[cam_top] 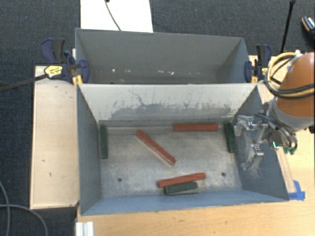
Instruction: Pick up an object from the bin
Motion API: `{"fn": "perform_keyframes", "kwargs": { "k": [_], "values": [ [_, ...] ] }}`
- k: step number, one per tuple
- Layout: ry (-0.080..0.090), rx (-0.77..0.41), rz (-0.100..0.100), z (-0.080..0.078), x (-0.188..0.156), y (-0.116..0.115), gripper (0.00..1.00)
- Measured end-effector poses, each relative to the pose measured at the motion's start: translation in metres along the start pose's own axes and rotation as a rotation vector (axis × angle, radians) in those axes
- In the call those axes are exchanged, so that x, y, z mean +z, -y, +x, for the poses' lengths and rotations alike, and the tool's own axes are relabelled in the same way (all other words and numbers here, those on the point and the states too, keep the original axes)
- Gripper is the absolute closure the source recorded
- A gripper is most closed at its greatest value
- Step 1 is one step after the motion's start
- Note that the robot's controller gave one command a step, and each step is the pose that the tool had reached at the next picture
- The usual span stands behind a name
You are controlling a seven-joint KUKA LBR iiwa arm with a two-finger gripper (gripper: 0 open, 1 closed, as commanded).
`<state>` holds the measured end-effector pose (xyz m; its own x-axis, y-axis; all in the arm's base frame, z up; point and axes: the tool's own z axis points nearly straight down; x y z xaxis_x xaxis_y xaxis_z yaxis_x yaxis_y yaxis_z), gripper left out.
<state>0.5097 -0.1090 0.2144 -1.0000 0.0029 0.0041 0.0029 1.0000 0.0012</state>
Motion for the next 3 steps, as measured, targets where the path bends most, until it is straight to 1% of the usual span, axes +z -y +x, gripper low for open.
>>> {"fn": "perform_keyframes", "kwargs": {
  "k": [1, 2, 3],
  "values": [
    [0.004, -0.293, 0.001, 0.013, 0.146, 0.004, 0.00],
    [0.005, 0.119, -0.001, 0.023, 0.144, -0.016, 0.00],
    [0.001, 0.316, -0.003, 0.028, 0.145, -0.090, 0.00]
  ]
}}
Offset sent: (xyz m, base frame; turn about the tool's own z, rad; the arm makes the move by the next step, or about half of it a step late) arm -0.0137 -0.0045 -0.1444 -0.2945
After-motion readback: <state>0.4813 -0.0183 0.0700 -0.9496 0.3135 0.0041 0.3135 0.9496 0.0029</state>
